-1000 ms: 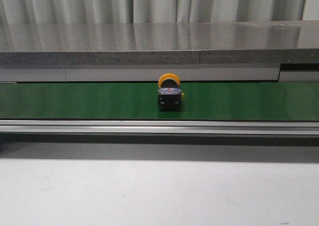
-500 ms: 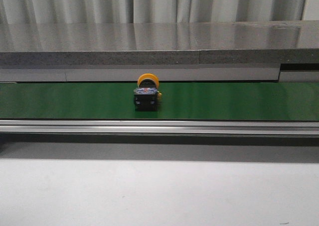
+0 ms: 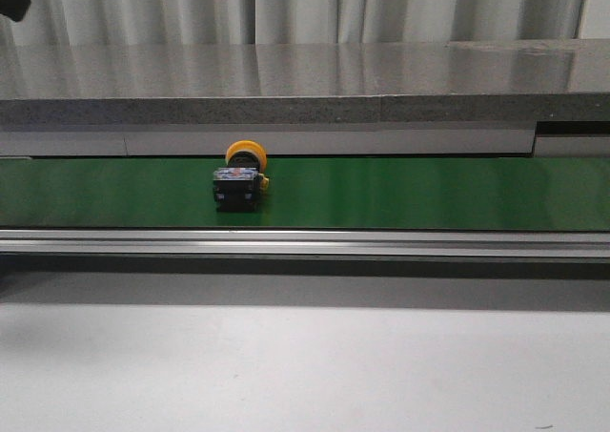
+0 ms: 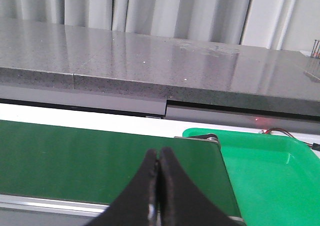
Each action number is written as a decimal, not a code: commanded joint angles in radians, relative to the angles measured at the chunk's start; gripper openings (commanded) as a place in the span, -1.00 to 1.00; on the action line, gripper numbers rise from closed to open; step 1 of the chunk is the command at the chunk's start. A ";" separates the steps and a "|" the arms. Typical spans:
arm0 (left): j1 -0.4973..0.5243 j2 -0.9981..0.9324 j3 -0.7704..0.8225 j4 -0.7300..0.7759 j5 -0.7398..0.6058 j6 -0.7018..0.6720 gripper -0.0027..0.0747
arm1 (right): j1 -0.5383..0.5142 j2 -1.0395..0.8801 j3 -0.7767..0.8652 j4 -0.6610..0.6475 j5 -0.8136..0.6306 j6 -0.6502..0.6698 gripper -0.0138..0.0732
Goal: Move button from right to left
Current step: 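Let the belt carry the button toward the left arm's end, then lower the left gripper and grasp the button on the belt, then lift the button with the left gripper over the blue tray, then lower the button into the blue tray and open the left gripper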
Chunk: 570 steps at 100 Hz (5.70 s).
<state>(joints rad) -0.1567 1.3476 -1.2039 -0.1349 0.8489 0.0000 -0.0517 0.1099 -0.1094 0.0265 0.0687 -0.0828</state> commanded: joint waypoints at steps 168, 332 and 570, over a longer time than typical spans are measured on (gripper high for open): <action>-0.206 0.526 -0.353 0.045 0.177 -0.141 -0.61 | 0.003 0.007 -0.024 -0.008 -0.086 0.004 -0.84; 0.473 0.529 -0.349 0.178 0.185 0.279 -0.61 | 0.003 0.007 -0.024 -0.008 -0.086 0.004 -0.84; 0.075 0.064 -0.138 -0.184 -0.155 0.303 -0.98 | 0.003 0.007 -0.024 -0.008 -0.083 0.004 -0.84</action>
<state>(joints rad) -0.0722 1.5096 -1.3641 -0.2875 0.7813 0.3136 -0.0517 0.1099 -0.1094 0.0265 0.0687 -0.0828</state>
